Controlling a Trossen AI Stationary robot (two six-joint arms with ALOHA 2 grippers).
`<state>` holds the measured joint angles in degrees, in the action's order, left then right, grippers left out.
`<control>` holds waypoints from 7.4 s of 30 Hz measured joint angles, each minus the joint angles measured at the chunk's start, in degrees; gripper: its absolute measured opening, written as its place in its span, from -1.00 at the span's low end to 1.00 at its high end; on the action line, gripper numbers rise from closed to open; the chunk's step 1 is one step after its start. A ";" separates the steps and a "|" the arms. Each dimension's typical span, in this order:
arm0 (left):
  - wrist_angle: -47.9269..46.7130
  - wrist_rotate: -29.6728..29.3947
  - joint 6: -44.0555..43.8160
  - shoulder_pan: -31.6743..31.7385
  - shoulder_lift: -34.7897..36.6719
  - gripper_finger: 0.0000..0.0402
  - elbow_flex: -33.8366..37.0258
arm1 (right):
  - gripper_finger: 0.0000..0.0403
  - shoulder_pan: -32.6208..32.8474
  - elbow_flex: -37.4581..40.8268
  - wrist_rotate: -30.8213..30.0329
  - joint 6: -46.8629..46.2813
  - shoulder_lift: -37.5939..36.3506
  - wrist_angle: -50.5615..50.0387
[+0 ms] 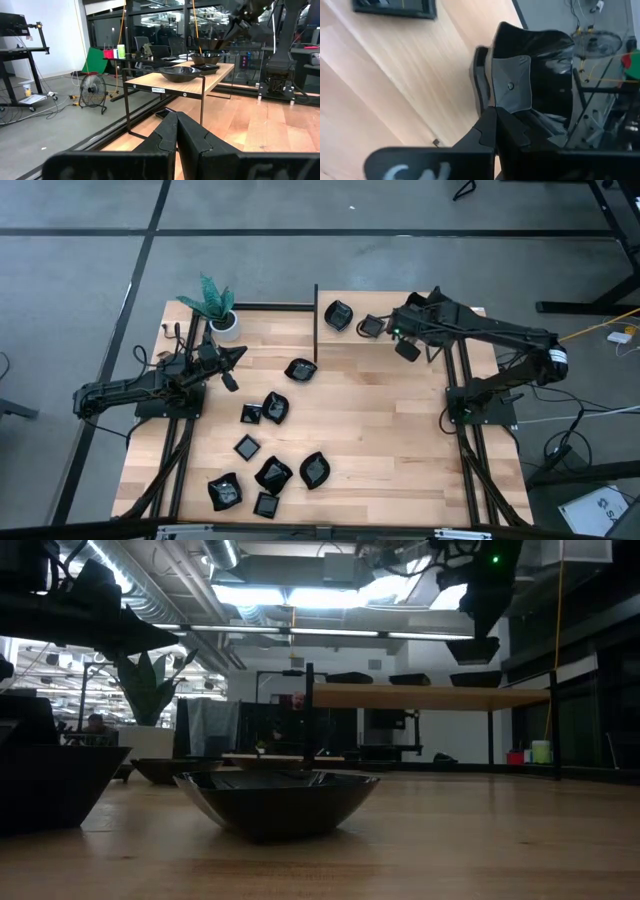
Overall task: Pick & Place Mini shaped plates
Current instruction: Stack the black distorted square plate on top of the black distorted square plate on the shelf, then stack the black leaf-shaped plate on top of the black leaf-shaped plate on the shelf
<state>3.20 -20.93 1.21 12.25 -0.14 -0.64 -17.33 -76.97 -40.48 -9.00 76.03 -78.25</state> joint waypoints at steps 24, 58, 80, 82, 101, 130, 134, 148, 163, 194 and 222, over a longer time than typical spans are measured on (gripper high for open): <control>0.01 0.00 0.00 0.00 0.00 -0.98 0.01 | -0.86 -5.41 5.01 0.38 3.35 0.07 6.53; 0.02 0.00 0.00 0.01 0.00 -0.98 0.00 | -0.37 6.52 5.01 6.06 -7.45 0.07 15.05; 0.00 0.00 0.00 0.00 0.00 -0.98 0.00 | -0.37 26.38 21.81 5.88 -6.68 0.13 51.56; 0.02 0.00 0.00 0.02 0.00 -0.98 0.00 | -0.37 26.99 24.58 6.05 -2.71 0.13 56.55; 0.01 -0.01 0.00 0.00 0.00 -0.98 0.02 | -0.37 28.16 32.75 6.23 7.69 2.41 73.58; 0.01 -0.01 0.00 0.01 0.00 -0.98 0.01 | -0.37 28.45 32.72 12.66 17.05 8.78 85.72; 0.00 0.00 0.00 0.02 0.00 -0.98 0.00 | -0.37 28.47 32.68 13.21 17.60 10.38 86.13; 0.01 0.00 0.01 0.02 0.00 -0.98 0.01 | -0.37 28.53 23.21 13.14 34.65 26.65 90.43; 0.02 0.00 0.02 0.02 0.00 -0.98 0.00 | -0.37 25.54 13.37 14.58 38.21 35.87 90.26; 0.00 0.00 0.00 0.00 0.00 -0.98 0.00 | -0.37 20.34 12.40 15.09 42.63 42.42 96.13; 0.00 0.00 0.00 0.00 0.00 -0.98 0.02 | -0.37 15.49 12.38 21.19 38.11 43.67 99.90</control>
<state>3.21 -20.93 1.21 12.26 -0.14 -0.63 -1.84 -64.60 -19.29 29.11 119.70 21.65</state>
